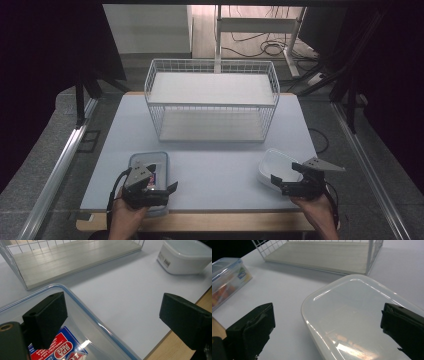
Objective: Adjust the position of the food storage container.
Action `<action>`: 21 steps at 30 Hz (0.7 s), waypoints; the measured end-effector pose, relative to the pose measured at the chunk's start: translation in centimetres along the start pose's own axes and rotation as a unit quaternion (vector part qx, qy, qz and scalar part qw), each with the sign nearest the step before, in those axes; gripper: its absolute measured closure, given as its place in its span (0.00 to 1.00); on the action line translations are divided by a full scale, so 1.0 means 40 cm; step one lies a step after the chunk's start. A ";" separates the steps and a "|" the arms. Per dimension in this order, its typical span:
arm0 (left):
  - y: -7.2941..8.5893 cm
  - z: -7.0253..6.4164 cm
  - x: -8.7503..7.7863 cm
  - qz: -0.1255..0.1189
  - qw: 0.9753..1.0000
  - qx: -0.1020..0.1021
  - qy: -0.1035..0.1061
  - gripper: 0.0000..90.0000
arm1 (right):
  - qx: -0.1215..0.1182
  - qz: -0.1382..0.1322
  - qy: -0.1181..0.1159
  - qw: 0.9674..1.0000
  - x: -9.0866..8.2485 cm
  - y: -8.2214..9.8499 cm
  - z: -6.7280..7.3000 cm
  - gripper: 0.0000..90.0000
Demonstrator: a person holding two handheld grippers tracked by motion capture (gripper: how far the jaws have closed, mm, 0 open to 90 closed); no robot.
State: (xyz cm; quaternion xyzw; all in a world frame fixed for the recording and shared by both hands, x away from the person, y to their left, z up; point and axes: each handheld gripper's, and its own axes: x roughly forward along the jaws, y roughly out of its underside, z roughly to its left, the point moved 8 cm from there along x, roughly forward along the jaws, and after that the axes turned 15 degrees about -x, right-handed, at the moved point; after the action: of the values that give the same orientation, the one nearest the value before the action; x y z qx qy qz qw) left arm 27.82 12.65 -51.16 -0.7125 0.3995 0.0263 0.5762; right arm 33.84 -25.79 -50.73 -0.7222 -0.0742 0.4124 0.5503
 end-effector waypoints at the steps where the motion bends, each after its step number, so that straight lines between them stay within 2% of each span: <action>1: 0.000 0.001 0.000 -0.001 1.000 0.000 -0.001 0.09 | -0.001 -0.001 0.003 1.000 -0.002 -0.001 -0.002 0.00; 8: 0.010 -0.005 0.007 0.014 1.000 0.015 -0.006 0.08 | 0.017 0.008 0.003 1.000 -0.008 0.006 -0.015 0.07; 11: 0.011 -0.004 0.006 0.015 1.000 0.015 -0.008 0.09 | 0.021 0.011 0.005 1.000 -0.008 0.008 -0.017 0.09; 15: 0.013 0.001 0.006 0.017 1.000 0.013 -0.011 0.09 | 0.019 0.018 0.002 1.000 -0.006 0.011 -0.014 0.12; 18: 0.015 0.007 0.006 0.019 1.000 0.010 -0.015 0.09 | 0.004 0.026 0.007 1.000 -0.005 0.012 -0.010 0.22; 21: 0.018 0.005 0.005 0.023 1.000 0.010 -0.007 0.09 | -0.007 0.029 0.012 0.999 -0.007 0.008 -0.009 0.31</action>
State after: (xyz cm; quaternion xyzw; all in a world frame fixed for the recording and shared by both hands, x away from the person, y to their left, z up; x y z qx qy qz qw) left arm 27.62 12.71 -51.90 -0.6970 0.4123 0.0402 0.5853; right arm 33.78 -26.32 -50.84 -0.7328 -0.0493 0.4187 0.5341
